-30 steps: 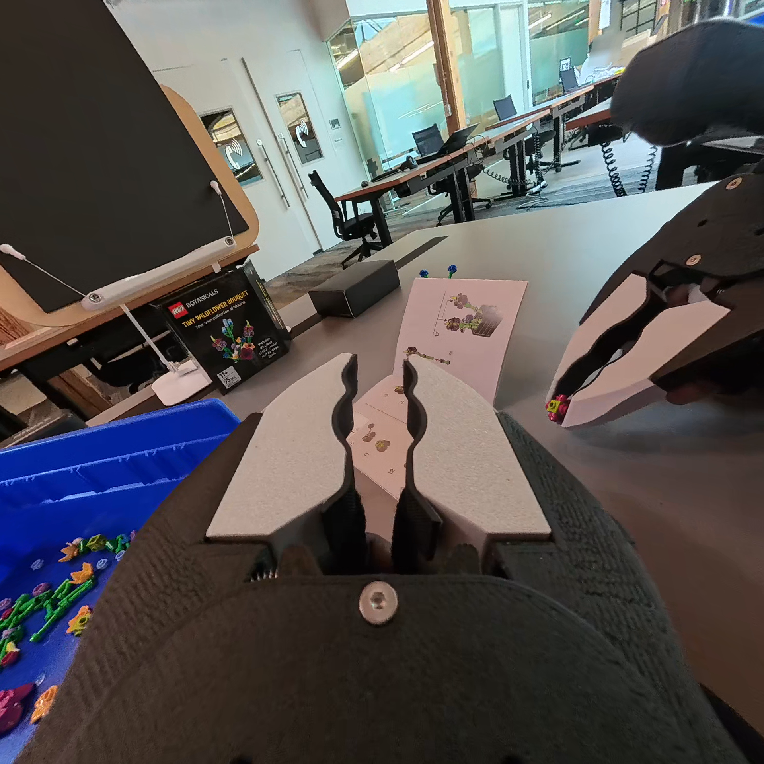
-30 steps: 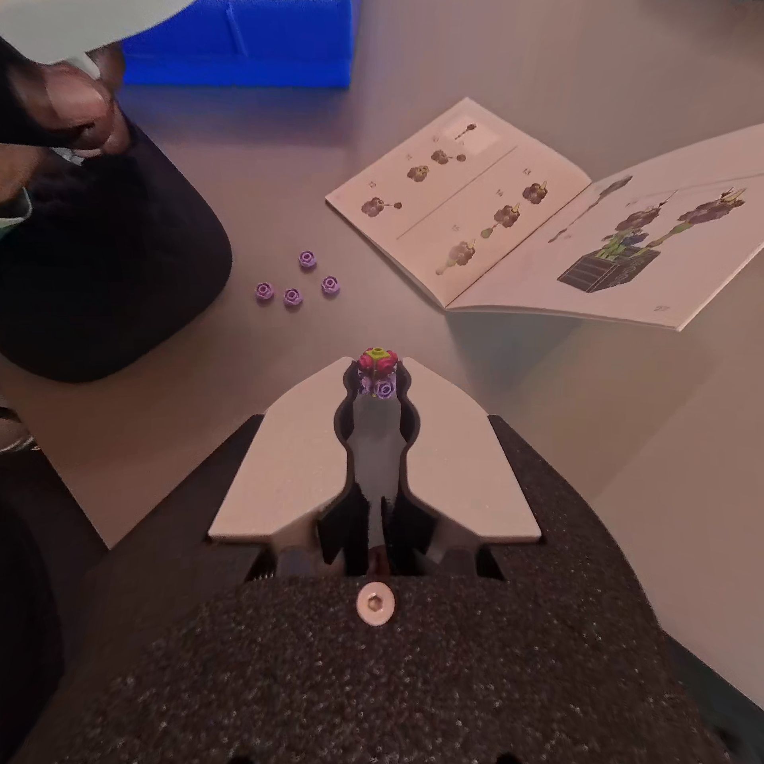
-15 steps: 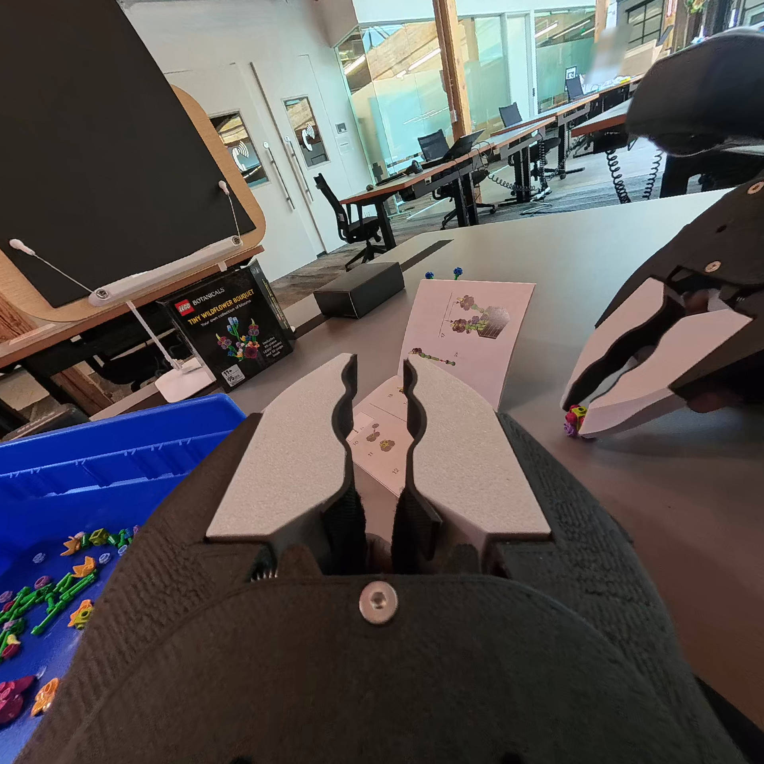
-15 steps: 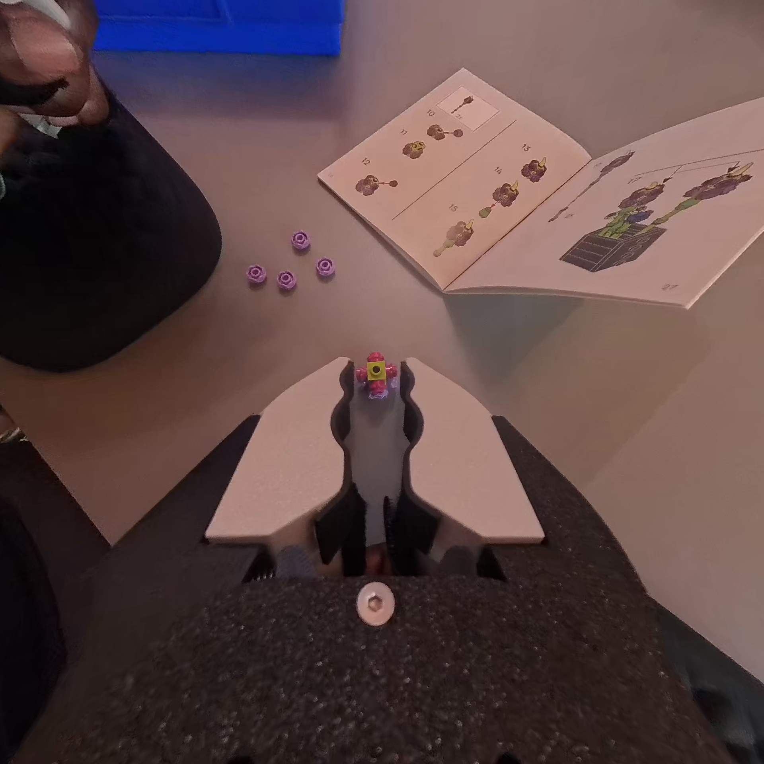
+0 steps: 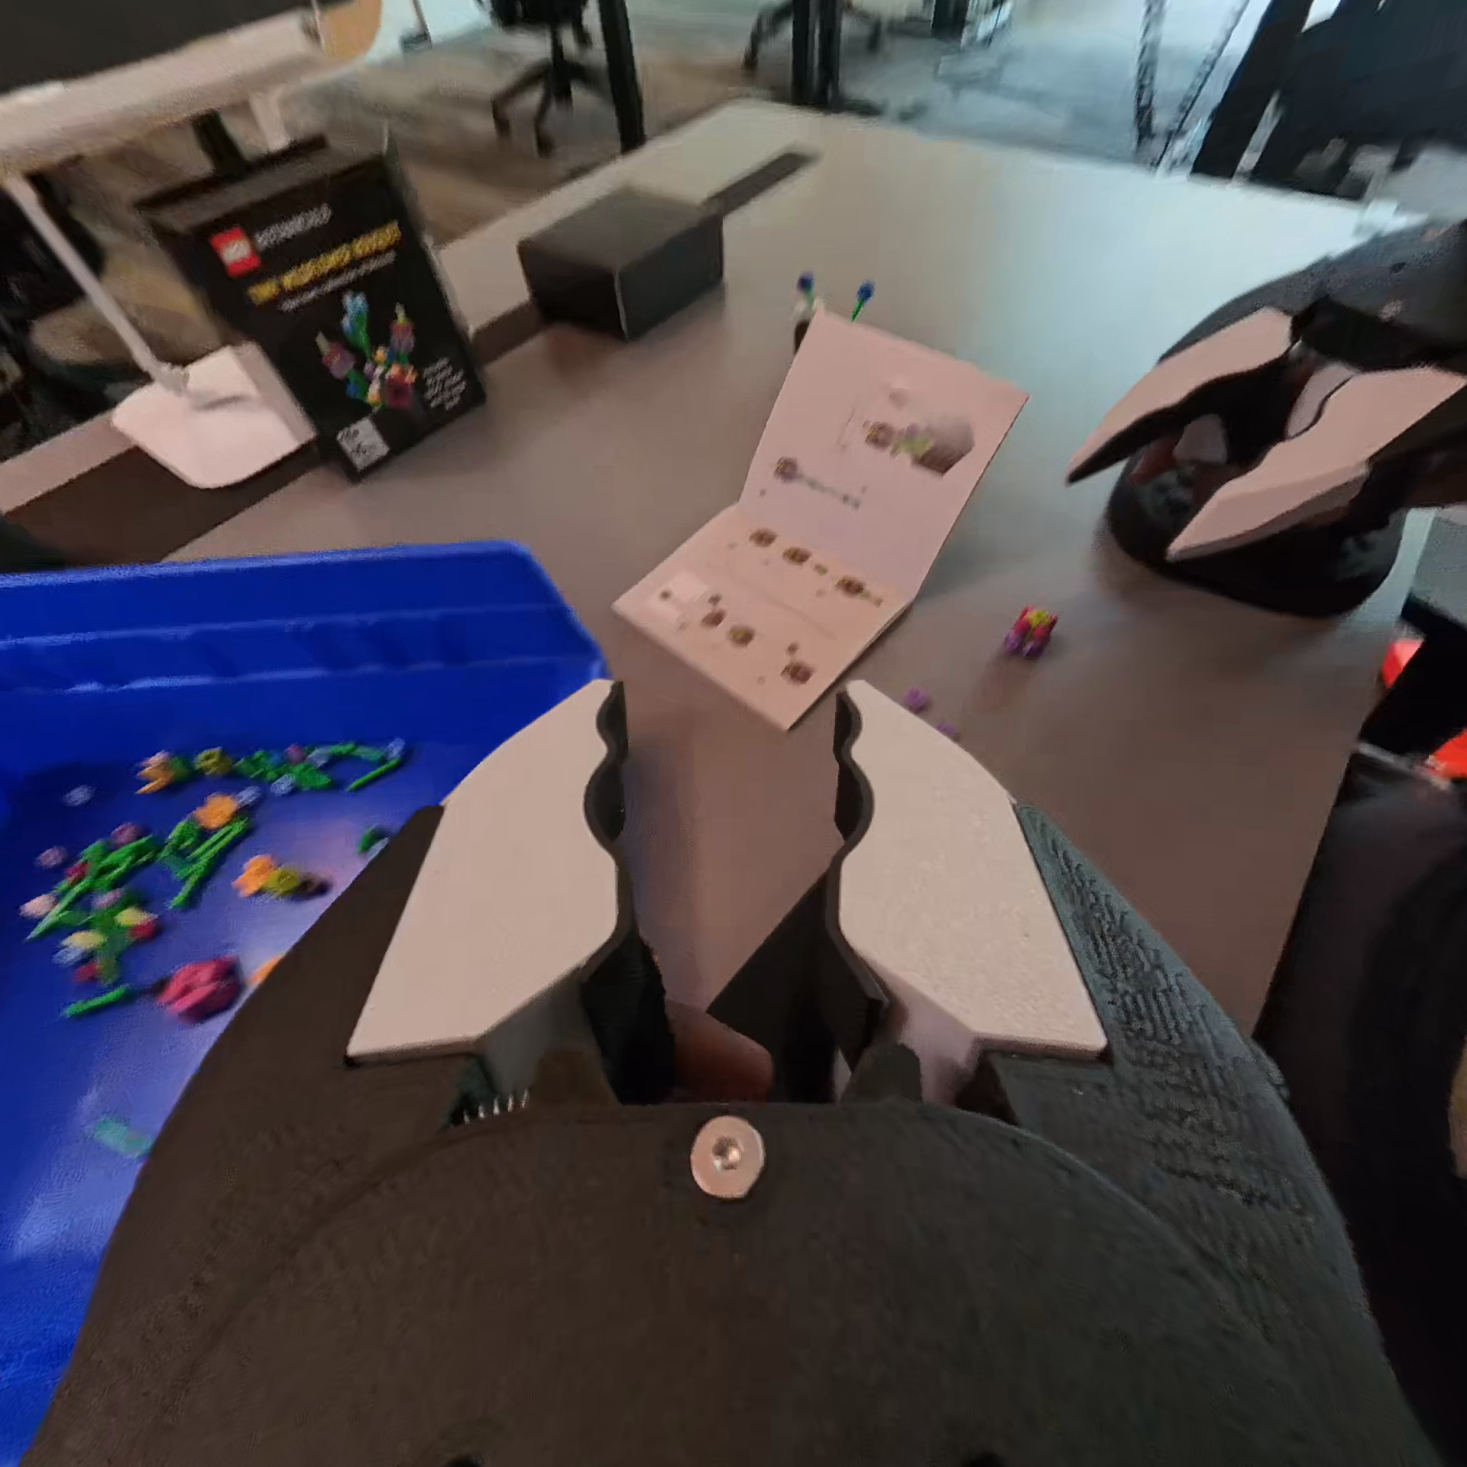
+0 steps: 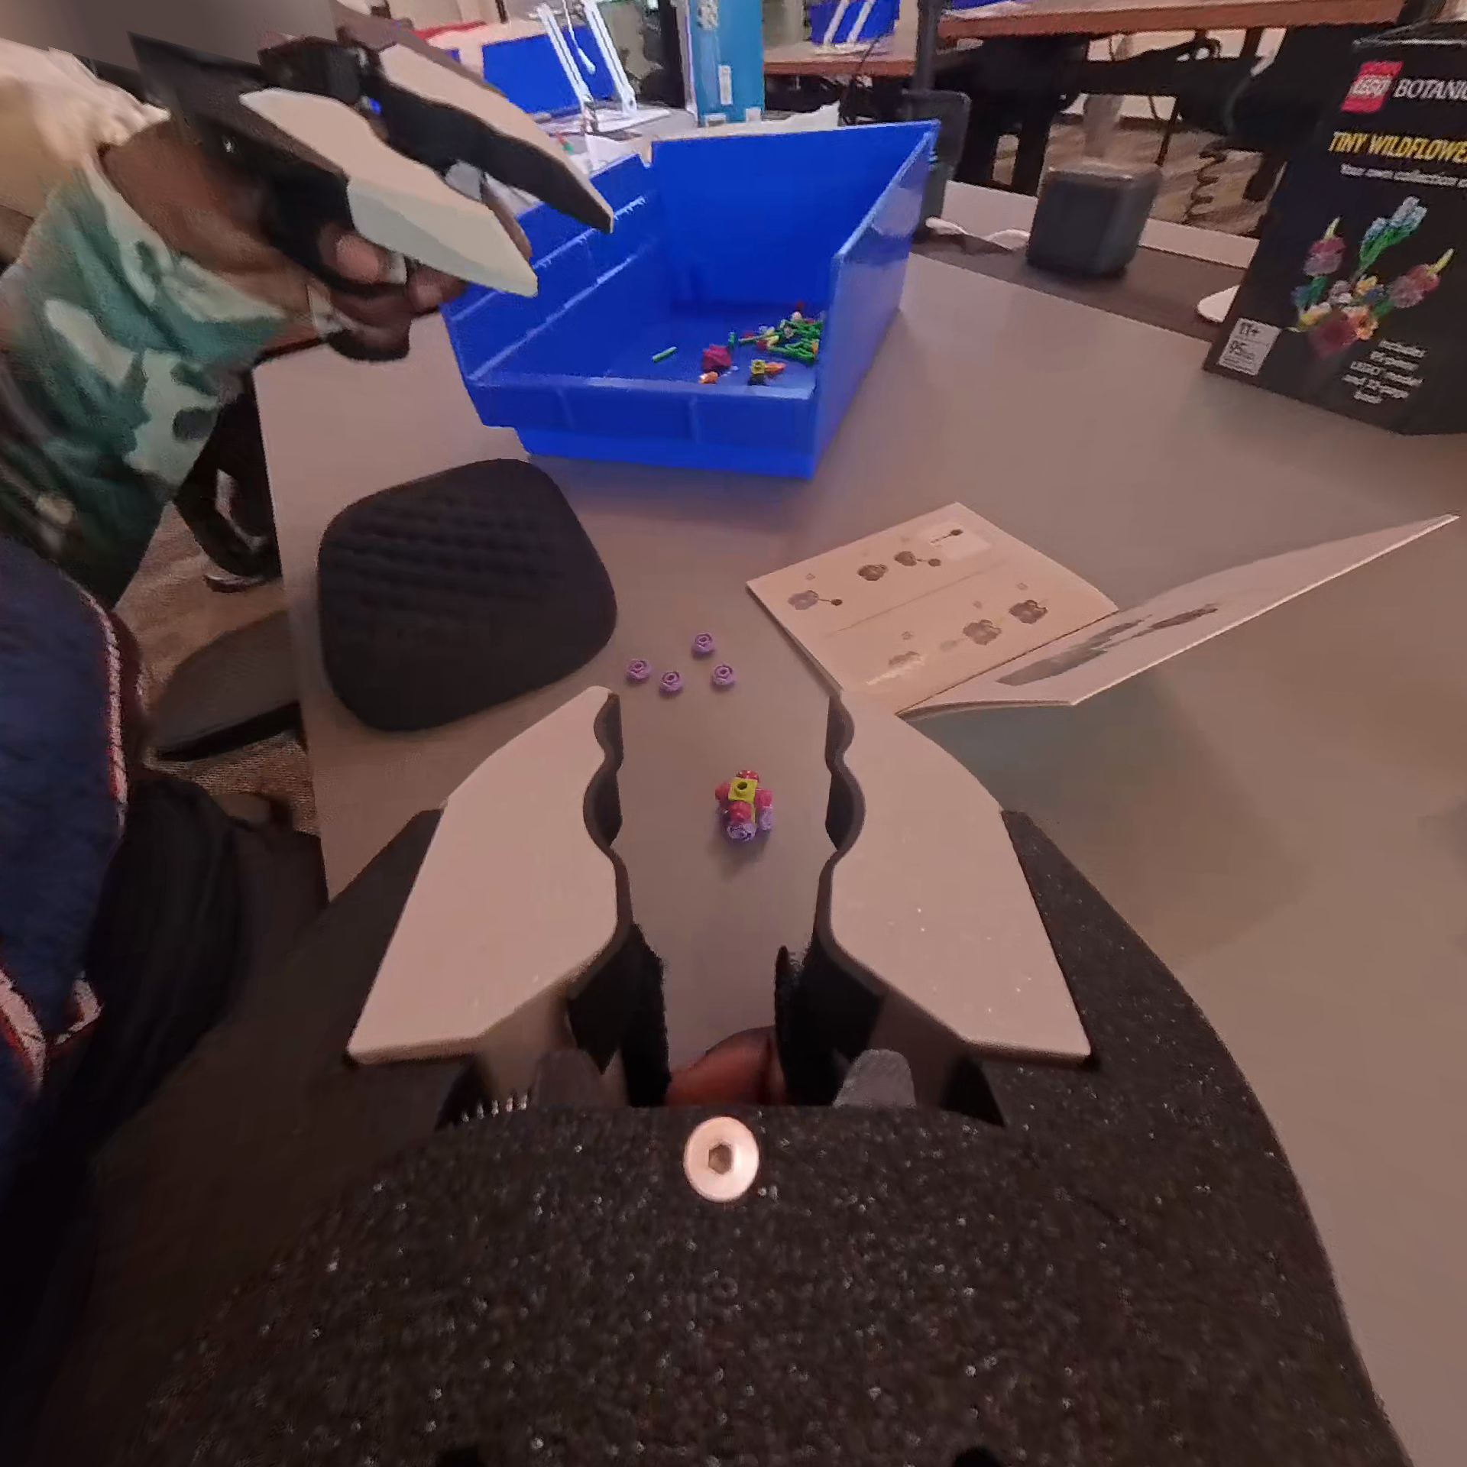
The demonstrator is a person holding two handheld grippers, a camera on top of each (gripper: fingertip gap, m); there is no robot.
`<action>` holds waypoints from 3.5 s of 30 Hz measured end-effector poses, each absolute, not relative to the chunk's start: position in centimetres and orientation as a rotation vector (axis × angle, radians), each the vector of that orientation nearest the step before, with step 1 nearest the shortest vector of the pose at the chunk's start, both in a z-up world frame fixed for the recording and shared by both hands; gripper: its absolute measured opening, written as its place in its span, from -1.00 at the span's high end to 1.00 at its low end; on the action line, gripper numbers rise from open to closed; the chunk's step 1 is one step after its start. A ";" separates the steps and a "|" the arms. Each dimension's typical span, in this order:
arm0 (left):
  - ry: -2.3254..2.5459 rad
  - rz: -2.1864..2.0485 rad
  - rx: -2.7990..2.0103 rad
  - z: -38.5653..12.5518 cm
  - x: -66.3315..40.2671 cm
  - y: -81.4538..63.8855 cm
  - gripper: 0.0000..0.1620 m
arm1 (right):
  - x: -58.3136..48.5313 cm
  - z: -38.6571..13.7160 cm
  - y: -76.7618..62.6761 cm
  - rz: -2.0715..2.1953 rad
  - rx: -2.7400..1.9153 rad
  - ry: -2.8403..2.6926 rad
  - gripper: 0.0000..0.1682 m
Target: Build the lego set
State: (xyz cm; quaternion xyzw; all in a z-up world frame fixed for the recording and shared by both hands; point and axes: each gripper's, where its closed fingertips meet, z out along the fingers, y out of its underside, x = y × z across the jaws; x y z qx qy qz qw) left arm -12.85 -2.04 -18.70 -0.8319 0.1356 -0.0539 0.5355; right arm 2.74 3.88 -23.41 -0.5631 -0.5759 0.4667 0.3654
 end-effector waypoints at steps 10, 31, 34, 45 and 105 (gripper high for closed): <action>0.347 0.075 -2.348 -17.9 -28.5 -3.2 0.43 | 3.1 -22.8 4.5 1.313 -1.448 -1.395 0.48; 0.790 0.241 -2.979 -29.1 -40.3 1.7 0.80 | 3.3 -22.4 4.8 1.399 -1.455 -1.343 0.52; 0.810 0.198 -2.970 -29.6 -39.8 1.6 0.79 | 3.4 -22.3 5.0 1.417 -1.459 -1.326 0.53; 0.847 0.207 -2.967 -30.7 -40.3 0.6 0.88 | 3.4 -22.2 5.2 1.425 -1.465 -1.311 0.53; 0.599 0.824 -1.246 -12.4 -5.6 3.1 0.97 | -3.1 -12.3 1.8 1.360 -1.169 -1.112 0.82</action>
